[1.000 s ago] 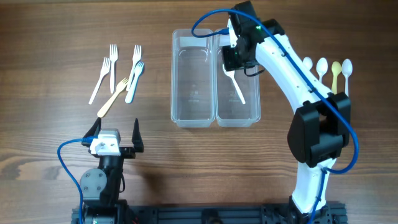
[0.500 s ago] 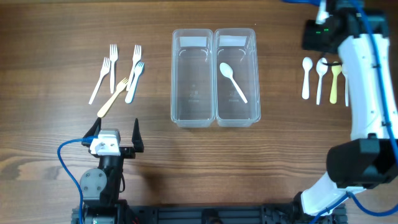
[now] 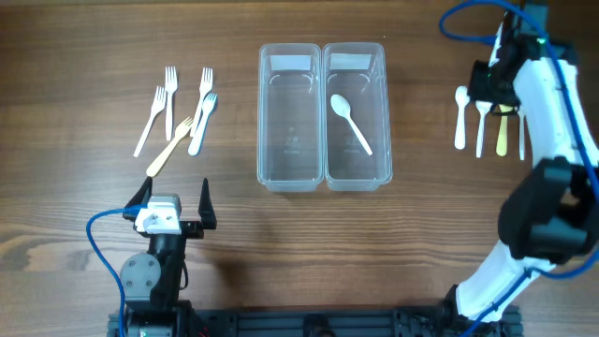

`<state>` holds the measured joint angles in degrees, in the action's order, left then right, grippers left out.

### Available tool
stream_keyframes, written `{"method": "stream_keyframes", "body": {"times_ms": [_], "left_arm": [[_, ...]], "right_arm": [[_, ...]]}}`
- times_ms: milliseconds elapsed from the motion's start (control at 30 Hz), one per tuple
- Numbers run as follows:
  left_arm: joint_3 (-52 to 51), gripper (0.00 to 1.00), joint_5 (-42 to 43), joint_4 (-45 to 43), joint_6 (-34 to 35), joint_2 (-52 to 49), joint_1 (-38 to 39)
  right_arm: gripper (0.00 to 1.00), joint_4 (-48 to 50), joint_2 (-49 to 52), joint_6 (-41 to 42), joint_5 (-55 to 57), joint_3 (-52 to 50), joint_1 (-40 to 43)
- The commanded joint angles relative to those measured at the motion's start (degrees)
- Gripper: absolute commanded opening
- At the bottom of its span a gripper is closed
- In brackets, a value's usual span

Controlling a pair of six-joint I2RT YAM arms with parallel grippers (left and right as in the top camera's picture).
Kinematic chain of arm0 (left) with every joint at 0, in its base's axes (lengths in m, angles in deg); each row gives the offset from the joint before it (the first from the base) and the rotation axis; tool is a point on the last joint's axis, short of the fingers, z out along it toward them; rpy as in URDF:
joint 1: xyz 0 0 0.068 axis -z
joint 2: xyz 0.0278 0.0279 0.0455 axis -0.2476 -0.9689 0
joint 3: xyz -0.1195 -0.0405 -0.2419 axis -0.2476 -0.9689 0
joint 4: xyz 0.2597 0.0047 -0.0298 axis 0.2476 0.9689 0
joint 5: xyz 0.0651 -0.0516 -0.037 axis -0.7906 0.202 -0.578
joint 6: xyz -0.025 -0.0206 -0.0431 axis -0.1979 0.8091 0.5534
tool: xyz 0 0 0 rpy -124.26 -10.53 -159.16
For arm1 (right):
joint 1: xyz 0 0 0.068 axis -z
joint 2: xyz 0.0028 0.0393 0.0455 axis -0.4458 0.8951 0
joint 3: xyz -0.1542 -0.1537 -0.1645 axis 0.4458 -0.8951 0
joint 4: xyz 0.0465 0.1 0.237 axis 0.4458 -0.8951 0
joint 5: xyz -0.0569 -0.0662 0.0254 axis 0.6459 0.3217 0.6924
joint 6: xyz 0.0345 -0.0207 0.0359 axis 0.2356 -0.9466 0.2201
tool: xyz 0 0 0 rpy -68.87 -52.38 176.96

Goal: Pack container
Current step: 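Return the right gripper to the spoons and grasp a white spoon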

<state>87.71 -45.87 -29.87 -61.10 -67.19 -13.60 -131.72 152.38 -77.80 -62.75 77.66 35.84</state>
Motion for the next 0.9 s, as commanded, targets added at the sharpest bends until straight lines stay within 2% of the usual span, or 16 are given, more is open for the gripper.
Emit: {"method": "stream_keyframes", "body": {"times_ms": [0,433,733,767,800,867], "left_arm": [[-0.4,1.00,0.7,0.0,-1.3,0.4,-0.4],[-0.4,1.00,0.7,0.0,-1.3,0.4,-0.4],[-0.4,1.00,0.7,0.0,-1.3,0.4,-0.4],[-0.4,1.00,0.7,0.0,-1.3,0.4,-0.4],[-0.4,1.00,0.7,0.0,-1.3,0.4,-0.4],[-0.4,1.00,0.7,0.0,-1.3,0.4,-0.4]], "right_arm": [[0.39,1.2,4.1,-0.6,1.2,-0.3,0.0],[0.39,4.4,14.9,-1.0,-3.0,-0.3,0.1],[0.39,6.6,16.1,-1.0,-4.0,-0.3,0.1],[0.32,6.6,16.1,-1.0,-4.0,-0.3,0.1],[0.20,6.6,16.1,-1.0,-4.0,-0.3,0.1],[0.10,6.6,16.1,-1.0,-4.0,-0.3,0.1]]}}
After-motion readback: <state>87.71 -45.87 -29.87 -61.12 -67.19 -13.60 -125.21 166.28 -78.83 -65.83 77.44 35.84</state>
